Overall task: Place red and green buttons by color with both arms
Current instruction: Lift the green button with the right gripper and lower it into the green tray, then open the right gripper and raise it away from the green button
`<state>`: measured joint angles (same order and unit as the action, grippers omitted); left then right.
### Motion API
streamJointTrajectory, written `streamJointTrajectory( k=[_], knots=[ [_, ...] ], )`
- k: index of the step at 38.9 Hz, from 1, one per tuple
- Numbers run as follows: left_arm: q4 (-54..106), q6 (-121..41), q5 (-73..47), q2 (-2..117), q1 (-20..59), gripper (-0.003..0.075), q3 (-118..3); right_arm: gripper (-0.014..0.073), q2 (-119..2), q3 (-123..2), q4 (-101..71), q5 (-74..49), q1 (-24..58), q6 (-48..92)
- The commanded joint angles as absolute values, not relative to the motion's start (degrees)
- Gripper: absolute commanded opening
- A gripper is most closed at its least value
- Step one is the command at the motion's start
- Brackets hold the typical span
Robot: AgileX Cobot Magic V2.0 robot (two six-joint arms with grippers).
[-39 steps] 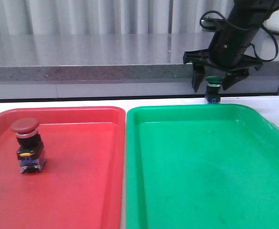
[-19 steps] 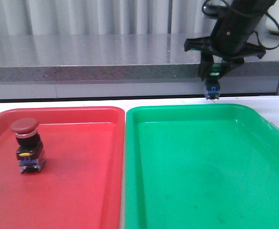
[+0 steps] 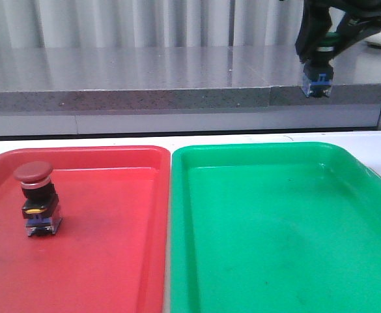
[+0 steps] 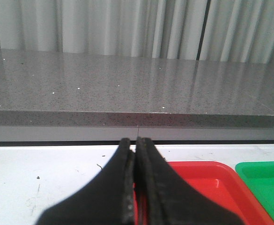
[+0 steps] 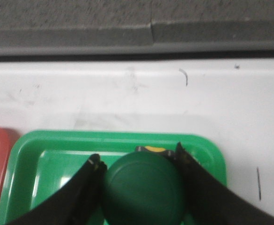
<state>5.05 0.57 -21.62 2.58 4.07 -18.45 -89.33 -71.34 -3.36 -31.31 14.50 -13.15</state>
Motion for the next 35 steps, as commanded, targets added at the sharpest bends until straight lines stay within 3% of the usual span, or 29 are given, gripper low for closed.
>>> streamJointTrajectory(
  k=[1,12,28,31,35],
  knots=[
    [5.57,0.46,-16.78,3.17,4.39,-0.0020,-19.84,0.0252,-80.57,-63.45,-5.71,-23.61,16.57,-12.89],
    [5.57,0.46,-16.78,3.17,4.39,-0.0020,-19.84,0.0252,-77.66,-46.62,-8.11,-14.26,24.65,-12.89],
    [5.57,0.46,-16.78,3.17,4.39,-0.0020,-19.84,0.0253,-86.10,-45.90,-8.17,-10.78,25.42,-12.89],
    [5.57,0.46,-16.78,3.17,4.39,-0.0020,-19.84,0.0281,-86.09,-45.95,-8.17,-10.77,25.42,-12.89],
    [5.57,0.46,-16.78,3.17,4.39,-0.0020,-19.84,0.0412,-86.09,-45.95,-8.17,-11.69,25.42,-12.89]
  ],
)
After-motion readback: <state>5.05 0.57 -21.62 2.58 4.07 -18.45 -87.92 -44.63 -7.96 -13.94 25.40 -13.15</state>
